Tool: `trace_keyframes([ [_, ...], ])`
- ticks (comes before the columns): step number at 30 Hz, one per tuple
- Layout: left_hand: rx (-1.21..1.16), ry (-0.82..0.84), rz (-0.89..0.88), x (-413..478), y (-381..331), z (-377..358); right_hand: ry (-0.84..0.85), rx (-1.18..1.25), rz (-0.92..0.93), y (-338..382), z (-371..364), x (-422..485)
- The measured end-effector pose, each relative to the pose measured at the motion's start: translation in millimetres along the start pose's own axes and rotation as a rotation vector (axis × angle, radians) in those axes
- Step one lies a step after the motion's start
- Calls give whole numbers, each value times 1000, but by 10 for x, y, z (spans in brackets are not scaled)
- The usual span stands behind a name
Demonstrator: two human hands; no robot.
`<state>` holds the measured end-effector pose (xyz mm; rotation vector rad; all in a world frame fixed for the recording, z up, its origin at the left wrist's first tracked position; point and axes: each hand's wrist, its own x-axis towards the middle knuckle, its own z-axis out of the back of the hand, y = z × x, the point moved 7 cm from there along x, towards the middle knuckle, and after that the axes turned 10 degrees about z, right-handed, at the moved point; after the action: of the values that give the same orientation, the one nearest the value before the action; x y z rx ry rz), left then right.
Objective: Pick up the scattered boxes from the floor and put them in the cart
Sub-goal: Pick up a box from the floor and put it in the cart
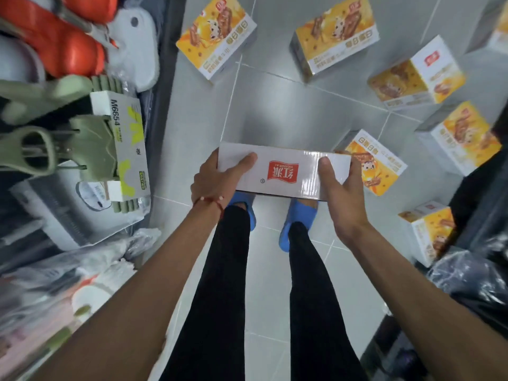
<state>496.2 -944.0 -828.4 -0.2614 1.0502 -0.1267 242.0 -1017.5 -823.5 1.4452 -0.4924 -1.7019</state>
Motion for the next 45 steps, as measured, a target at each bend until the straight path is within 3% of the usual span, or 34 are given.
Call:
trace_keyframes([
  [5, -203, 104, -121, -775, -76, 339, -4, 42, 73, 697, 313, -574],
  [10, -313, 6, -153, -1325, -35, 530, 34, 71, 112, 1256, 531, -1024],
  [17, -598, -46, -106, -2237, 199, 666, 210, -40, 237, 1803, 792, -1537],
  [22, -644, -112, -108, -2784, 403, 836, 317, -43, 311, 2099, 879, -1957],
  [31, -742, -272, -82, -3522, 1225, 1222, 412, -107, 386, 2103, 580, -2758],
  [45, -850, -544, -15, -4673, 2979, 1681, 708, -207, 459, 1659, 2, -4407],
])
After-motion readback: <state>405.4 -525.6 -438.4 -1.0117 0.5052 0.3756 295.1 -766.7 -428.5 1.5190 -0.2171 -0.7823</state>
